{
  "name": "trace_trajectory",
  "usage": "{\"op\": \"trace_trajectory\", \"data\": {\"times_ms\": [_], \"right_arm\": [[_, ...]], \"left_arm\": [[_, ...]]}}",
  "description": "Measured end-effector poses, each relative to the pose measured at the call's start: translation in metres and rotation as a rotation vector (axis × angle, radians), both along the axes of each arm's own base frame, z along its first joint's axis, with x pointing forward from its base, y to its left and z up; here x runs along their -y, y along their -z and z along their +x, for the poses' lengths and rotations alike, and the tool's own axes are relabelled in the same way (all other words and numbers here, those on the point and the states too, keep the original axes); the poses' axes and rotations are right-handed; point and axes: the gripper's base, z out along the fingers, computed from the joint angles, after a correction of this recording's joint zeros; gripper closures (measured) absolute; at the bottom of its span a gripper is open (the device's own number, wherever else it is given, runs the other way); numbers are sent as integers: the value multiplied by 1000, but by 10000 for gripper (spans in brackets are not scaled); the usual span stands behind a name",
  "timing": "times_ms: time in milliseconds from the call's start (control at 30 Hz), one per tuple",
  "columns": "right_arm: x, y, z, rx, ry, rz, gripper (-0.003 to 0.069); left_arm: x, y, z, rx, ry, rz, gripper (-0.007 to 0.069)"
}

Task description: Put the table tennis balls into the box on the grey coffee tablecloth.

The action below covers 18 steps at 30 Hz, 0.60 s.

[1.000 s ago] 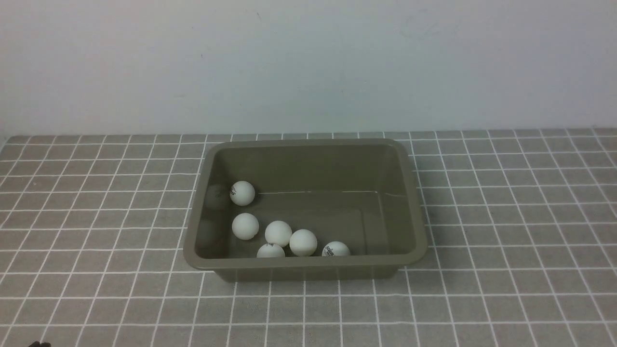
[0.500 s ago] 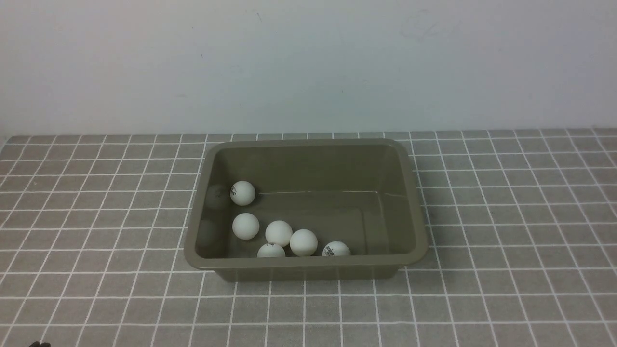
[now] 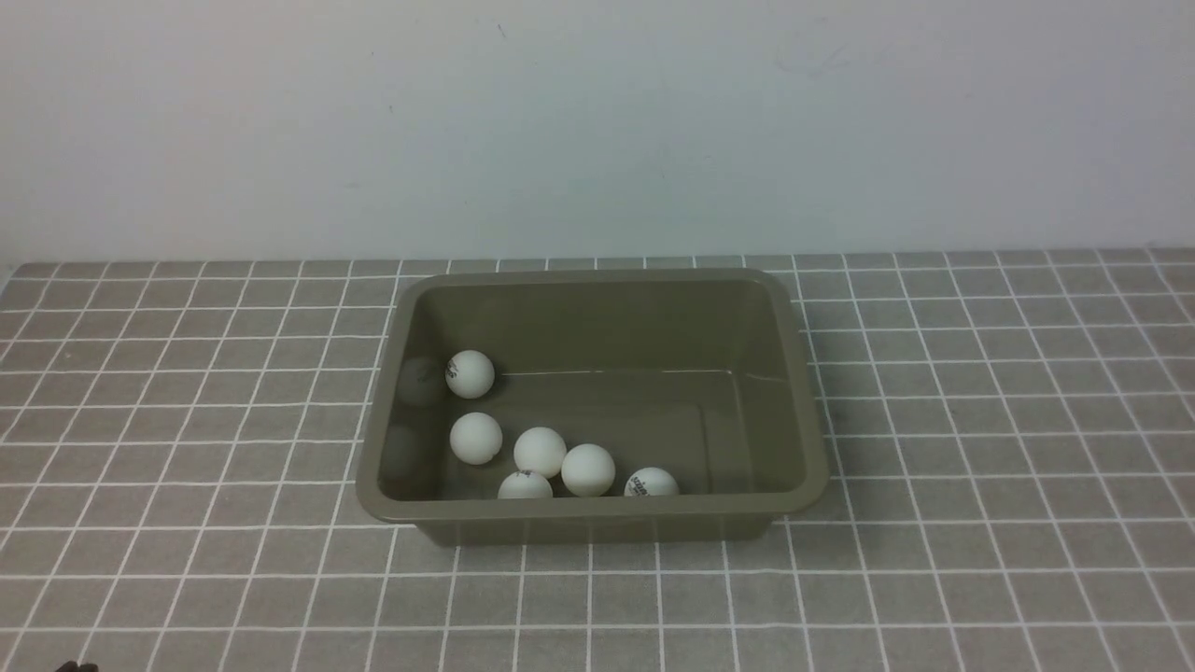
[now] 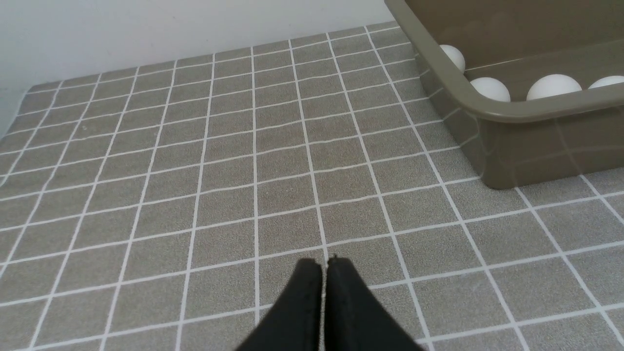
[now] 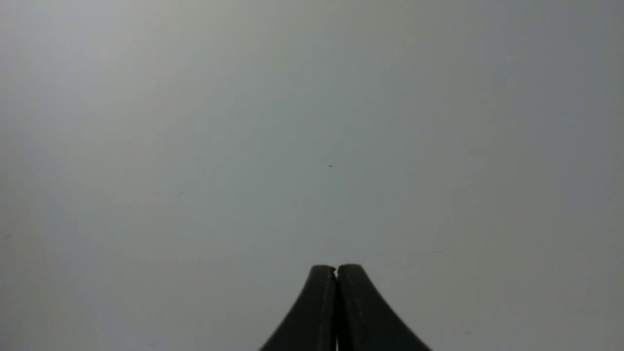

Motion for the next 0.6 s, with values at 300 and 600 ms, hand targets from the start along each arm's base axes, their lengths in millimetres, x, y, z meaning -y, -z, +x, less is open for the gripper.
{"op": "trace_trajectory", "data": {"times_ms": [300, 600], "right_arm": [[-9, 8, 0, -59, -72, -106, 669], [-8, 84, 29, -344, 224, -246, 669]], "left_arm": [[0, 0, 0, -1, 0, 0, 629], [0, 0, 0, -1, 0, 0, 629]]}}
